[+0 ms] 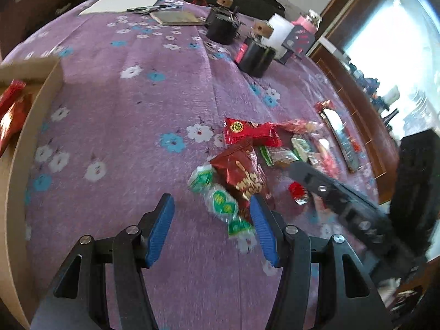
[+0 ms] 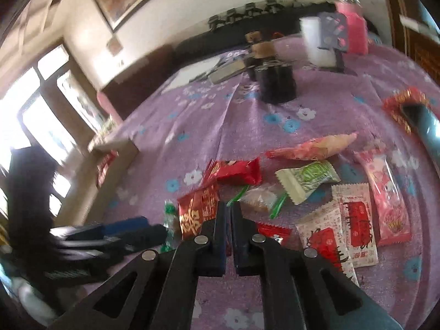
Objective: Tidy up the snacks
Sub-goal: 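Grasp a clear green-wrapped candy with the left tool while the right tool grasps a dark red packet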
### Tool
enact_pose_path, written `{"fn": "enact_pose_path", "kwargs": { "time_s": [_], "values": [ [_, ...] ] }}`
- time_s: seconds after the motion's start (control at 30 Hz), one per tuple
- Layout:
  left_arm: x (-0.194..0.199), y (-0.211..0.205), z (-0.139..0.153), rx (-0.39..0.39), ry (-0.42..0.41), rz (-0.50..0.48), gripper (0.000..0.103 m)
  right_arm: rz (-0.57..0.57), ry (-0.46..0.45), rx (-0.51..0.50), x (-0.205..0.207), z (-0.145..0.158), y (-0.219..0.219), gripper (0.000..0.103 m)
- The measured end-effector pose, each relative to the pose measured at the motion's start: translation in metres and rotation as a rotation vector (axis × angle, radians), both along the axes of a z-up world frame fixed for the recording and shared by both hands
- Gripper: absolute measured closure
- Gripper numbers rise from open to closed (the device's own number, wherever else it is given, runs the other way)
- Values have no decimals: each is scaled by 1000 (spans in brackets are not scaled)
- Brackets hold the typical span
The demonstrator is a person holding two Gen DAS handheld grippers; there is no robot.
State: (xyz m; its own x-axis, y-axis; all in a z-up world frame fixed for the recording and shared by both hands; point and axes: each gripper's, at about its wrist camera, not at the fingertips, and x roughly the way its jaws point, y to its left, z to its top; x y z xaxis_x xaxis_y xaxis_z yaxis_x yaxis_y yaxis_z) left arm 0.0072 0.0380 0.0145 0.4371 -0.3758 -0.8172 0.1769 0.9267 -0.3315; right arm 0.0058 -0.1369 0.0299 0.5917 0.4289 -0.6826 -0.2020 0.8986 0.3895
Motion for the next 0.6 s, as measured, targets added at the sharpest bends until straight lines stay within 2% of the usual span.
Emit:
{"fn": "enact_pose_path", "kwargs": {
  "time_s": [0.03,0.1,0.17,0.23,0.3,0.43,0.5,0.6],
  "values": [
    [1,-5,1,35,-29,-10,49,-5,9,28,1,-1,-5,95],
    [1,-9,2,33,-55,-33,66,-25,8,50,2,-2,-12,93],
    [-2,-10,4,43,-67,-51,88,-30,7,54,2,-2,-14,90],
    [-8,-11,7,126,-95,-49,89,-22,7,66,1,-3,-14,86],
    [-15,-5,8,167,-108,-50,89,-1,4,67,-1,-3,-9,80],
    [-22,18,8,161,-95,-40,89,38,5,38,-2,-3,8,69],
    [-22,23,7,153,-102,-26,89,51,8,-9,0,0,21,65],
    [-20,19,4,149,-98,-11,80,70,13,-98,6,2,41,63]
  ]
}}
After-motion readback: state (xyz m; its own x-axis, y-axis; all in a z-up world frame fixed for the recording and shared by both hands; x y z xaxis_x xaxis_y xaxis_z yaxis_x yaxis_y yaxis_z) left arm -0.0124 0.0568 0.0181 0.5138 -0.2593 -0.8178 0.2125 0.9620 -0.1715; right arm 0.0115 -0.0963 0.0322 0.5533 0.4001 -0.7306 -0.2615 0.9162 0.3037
